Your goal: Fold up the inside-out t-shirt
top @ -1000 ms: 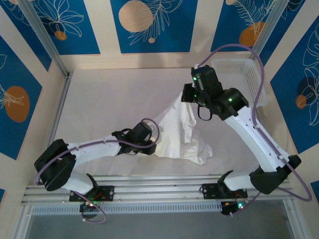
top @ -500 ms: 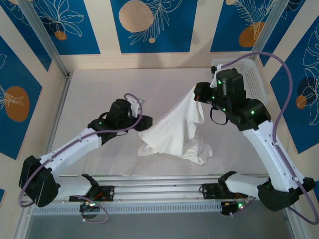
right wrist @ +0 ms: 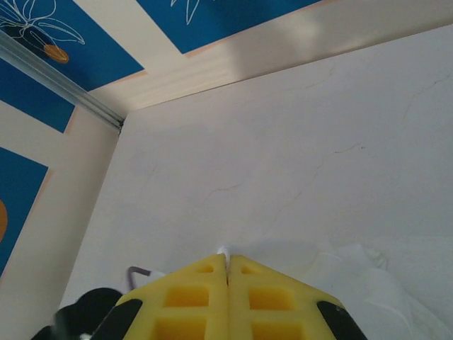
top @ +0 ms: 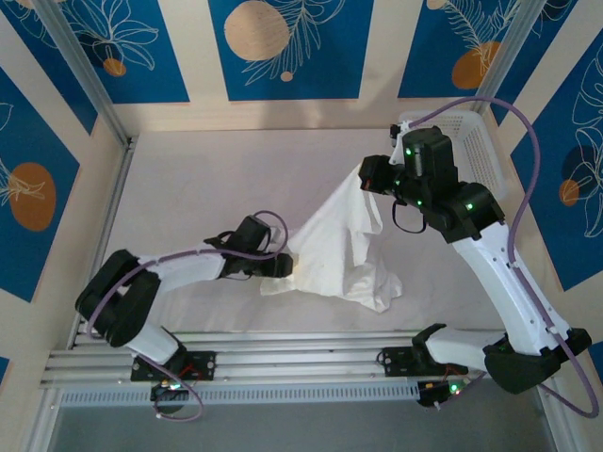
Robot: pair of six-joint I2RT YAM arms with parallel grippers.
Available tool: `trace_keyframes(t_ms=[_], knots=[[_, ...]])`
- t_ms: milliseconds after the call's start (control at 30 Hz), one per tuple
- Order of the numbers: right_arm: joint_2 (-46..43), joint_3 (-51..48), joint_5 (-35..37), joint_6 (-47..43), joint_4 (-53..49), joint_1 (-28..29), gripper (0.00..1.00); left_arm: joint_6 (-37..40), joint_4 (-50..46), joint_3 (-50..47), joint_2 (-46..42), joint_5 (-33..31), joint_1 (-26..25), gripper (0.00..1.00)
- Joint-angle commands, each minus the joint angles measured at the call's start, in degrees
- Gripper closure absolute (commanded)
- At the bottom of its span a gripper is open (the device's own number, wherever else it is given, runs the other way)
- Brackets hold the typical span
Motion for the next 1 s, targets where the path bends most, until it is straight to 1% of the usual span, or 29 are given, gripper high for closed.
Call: trace_keyframes(t_ms=[0, 67, 133, 233, 300, 367, 467, 500, 567, 600, 667, 733, 833, 933, 967], knots=[[-0.12, 1.65, 0.03, 0.77, 0.18, 0.24, 1.00, -2.75, 5.75, 1.64, -1.08, 2.72, 0.00, 1.00], [-0.55, 2.19, 2.35, 0.72, -1.09, 0.25, 1.00, -2.32, 3.59, 3.67, -3.45, 2.45, 0.65, 1.00], [-1.19, 3.63, 4.03, -0.26, -1.88, 0.25, 1.00, -1.62, -0.50, 6.37, -7.68, 2.26, 1.90, 1.00], [-3.90, 6.38, 5.87, -3.10, 0.22, 0.78, 1.00, 2.91, -11.52, 14.38, -15.52, -1.26, 3.36, 1.00], [-7.36, 6.21, 7.44, -4.69, 5.45, 1.71, 1.00, 6.86, -18.76, 21.97, -19.77, -4.02, 4.06, 1.00], [-10.29, 6.12, 7.16, -6.50, 10.47, 2.33, 1.00, 10.31, -23.76, 29.08, -21.97, -6.48, 4.35, 1.00], [-15.04, 2.69, 2.02, -10.61, 21.15, 3.35, 1.00, 14.64, -28.52, 38.97, -22.43, -9.96, 4.62, 1.00], [-16.76, 0.84, 1.64, -10.99, 25.04, 3.65, 1.00, 16.05, -29.35, 41.71, -21.97, -11.41, 4.62, 1.00], [-18.77, -0.63, 2.49, -11.56, 29.17, 3.94, 1.00, 18.79, -30.25, 45.98, -20.44, -15.26, 5.02, 1.00], [-19.06, -0.24, 3.25, -11.78, 29.32, 3.94, 1.00, 20.18, -30.57, 47.85, -19.10, -17.67, 5.55, 1.00], [-19.06, 0.54, 3.97, -12.83, 28.60, 3.91, 1.00, 21.73, -30.97, 50.99, -15.72, -20.09, 7.67, 1.00], [-18.77, 0.85, 6.14, -12.42, 27.15, 3.94, 1.00, 21.80, -30.88, 53.93, -11.35, -19.36, 10.69, 1.00], [-17.01, 2.01, 11.37, -10.19, 22.03, 3.94, 1.00, 21.38, -29.14, 58.13, -3.37, -16.22, 14.40, 1.00], [-12.36, 4.31, 22.03, -4.13, 10.81, 3.94, 1.00, 21.17, -26.93, 63.51, 6.30, -15.21, 16.77, 1.00], [-10.44, 4.38, 25.19, -2.33, 7.19, 3.87, 1.00, 21.19, -26.56, 66.18, 10.66, -14.62, 17.60, 0.98]])
